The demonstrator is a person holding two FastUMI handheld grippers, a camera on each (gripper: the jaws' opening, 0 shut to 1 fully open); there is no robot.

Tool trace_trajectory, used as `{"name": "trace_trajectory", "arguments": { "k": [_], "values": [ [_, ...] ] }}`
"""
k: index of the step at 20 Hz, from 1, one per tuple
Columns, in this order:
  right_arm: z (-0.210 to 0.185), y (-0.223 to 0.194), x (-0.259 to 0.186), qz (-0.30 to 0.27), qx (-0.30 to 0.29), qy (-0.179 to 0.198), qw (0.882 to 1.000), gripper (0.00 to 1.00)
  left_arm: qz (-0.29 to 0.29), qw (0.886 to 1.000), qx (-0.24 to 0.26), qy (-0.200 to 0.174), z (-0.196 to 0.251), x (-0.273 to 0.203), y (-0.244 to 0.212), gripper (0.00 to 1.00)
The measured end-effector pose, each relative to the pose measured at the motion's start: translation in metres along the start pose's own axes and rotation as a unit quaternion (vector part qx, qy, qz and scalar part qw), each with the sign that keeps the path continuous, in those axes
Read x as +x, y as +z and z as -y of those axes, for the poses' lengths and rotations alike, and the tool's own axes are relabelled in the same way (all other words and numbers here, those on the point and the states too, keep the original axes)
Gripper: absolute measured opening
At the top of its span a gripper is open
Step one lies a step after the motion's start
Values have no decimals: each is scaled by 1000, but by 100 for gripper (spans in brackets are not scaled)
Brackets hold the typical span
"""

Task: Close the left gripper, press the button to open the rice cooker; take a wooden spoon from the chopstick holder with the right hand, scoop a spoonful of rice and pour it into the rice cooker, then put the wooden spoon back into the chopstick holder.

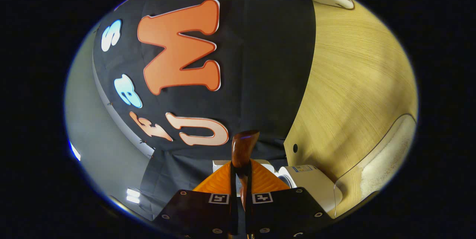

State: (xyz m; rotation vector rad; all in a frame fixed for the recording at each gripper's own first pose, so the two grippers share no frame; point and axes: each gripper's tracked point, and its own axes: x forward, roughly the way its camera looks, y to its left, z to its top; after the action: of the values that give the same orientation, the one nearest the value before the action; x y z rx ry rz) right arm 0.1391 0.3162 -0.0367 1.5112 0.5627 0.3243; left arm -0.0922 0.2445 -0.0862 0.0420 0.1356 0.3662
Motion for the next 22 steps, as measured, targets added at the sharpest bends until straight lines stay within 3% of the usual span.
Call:
{"name": "trace_trajectory", "arguments": {
  "k": [6, 12, 17, 22],
  "values": [
    [-25, -39, 56, -7, -70, 7, 997, 8, -2, 1000, 0, 23, -24, -3, -2, 97],
    [-54, -76, 101, -18, -175, 20, 984, 8, -7, 999, -4, 41, -46, -6, -10, 97],
    [-58, -97, 126, -11, -274, 24, 961, 8, -19, 999, -10, 48, -56, -2, -23, 97],
    [-58, -121, 135, -10, -385, 34, 922, 8, -27, 998, -9, 50, -58, 4, -28, 97]
  ]
}}
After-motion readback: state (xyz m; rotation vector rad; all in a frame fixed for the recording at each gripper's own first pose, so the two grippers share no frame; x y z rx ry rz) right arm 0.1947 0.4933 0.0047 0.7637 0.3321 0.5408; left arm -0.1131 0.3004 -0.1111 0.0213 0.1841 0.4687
